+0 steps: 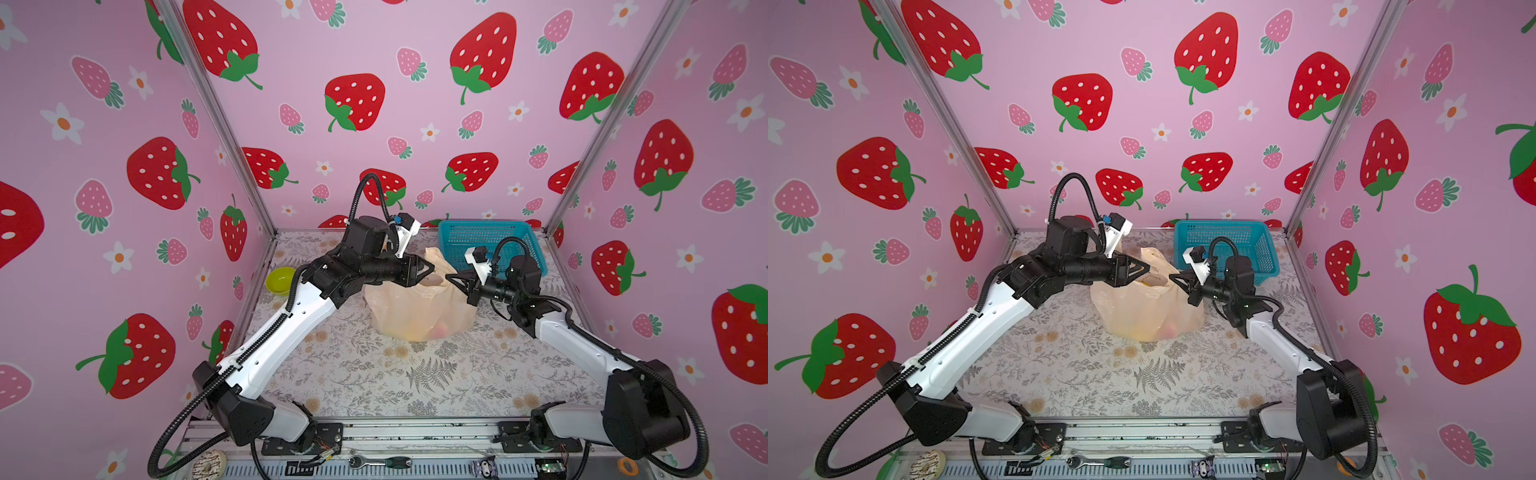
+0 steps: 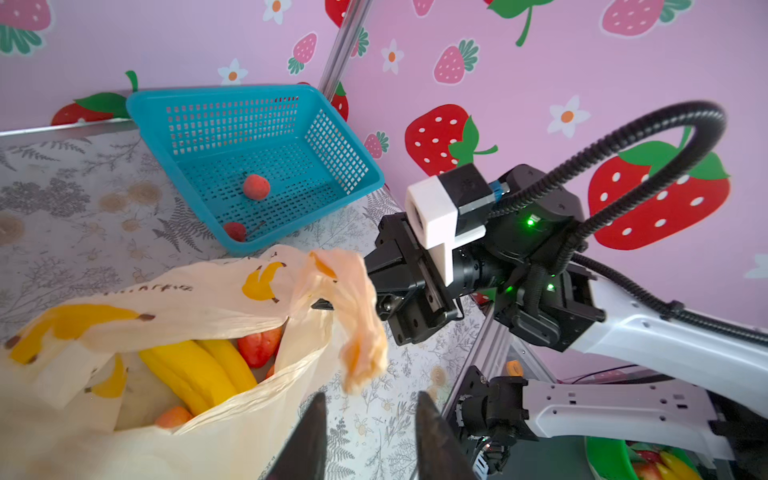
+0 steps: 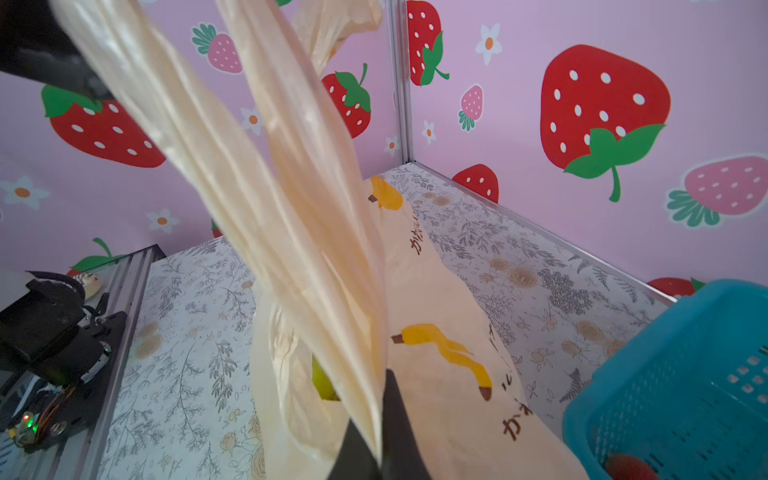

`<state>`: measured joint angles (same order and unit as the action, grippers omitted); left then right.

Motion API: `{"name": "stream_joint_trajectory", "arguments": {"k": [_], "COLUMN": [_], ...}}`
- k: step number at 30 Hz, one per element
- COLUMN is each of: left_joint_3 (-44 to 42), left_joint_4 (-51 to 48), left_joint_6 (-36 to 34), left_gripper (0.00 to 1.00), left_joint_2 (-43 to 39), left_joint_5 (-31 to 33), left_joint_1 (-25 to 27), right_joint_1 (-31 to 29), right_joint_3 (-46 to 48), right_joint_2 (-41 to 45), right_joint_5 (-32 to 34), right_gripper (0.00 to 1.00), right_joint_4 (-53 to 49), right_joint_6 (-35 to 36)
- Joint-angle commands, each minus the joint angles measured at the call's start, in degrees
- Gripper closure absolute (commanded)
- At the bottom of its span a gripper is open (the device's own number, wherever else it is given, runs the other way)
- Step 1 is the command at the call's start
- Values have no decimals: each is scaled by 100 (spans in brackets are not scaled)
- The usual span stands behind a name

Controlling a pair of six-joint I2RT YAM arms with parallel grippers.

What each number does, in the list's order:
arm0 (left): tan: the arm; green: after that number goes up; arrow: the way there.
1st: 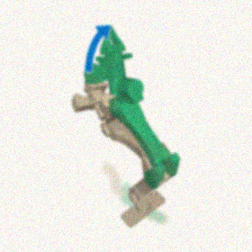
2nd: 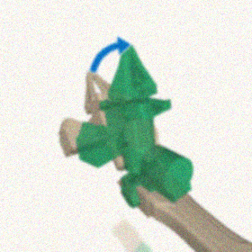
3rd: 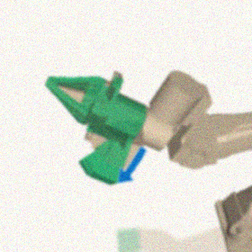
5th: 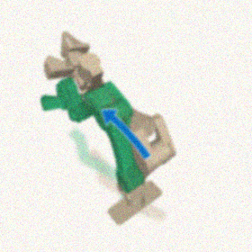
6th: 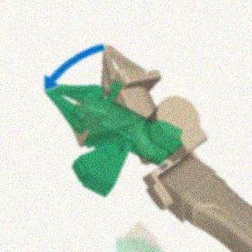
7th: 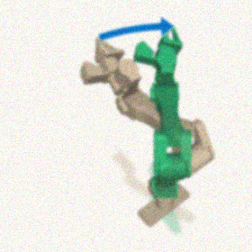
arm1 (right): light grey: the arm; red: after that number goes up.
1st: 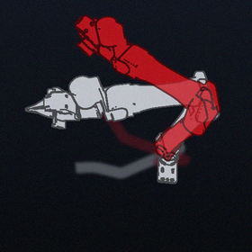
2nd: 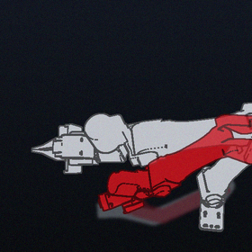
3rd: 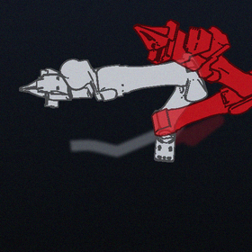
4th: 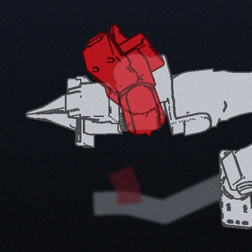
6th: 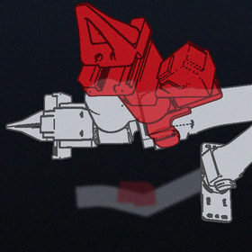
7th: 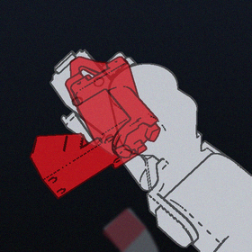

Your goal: Place the fake fruits into the plastic bag and tie a complex knot

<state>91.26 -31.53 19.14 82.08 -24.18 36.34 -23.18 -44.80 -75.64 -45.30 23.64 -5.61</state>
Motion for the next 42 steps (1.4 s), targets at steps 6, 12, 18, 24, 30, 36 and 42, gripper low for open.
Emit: {"name": "stream_joint_trajectory", "arguments": {"k": [6,12,18,24,30,36,42], "left_joint_3": [-508,-1868,-2543,-2596,-2532,-2553,-2408], "left_joint_4": [-83,575,1448,2065,2518,2669,2549], "left_joint_6": [-1051,-1412,-1890,-2281,-2570,-2893,-3242], "left_gripper": [37,22,15,2,10,35,75], "left_joint_2": [-1039,-1930,-1748,-1239,-921,-821,-729], "left_joint_5": [1159,788,22,-249,-21,-302,-430], "left_joint_1": [-177,-1165,-1547,-1512,-1505,-1433,-1323], "right_joint_1": [6,15,15,16,15,20,15], "right_joint_3": [82,138,139,164,164,176,306], "right_joint_2": [7,-24,34,36,66,67,79], "right_joint_5": [171,70,62,37,30,169,534], "right_gripper": [100,100,100,100,100,100,100], "right_joint_4": [395,449,431,449,450,485,689], "right_joint_6": [-1018,-1101,-1083,-1092,-1118,-1324,-1789]}}
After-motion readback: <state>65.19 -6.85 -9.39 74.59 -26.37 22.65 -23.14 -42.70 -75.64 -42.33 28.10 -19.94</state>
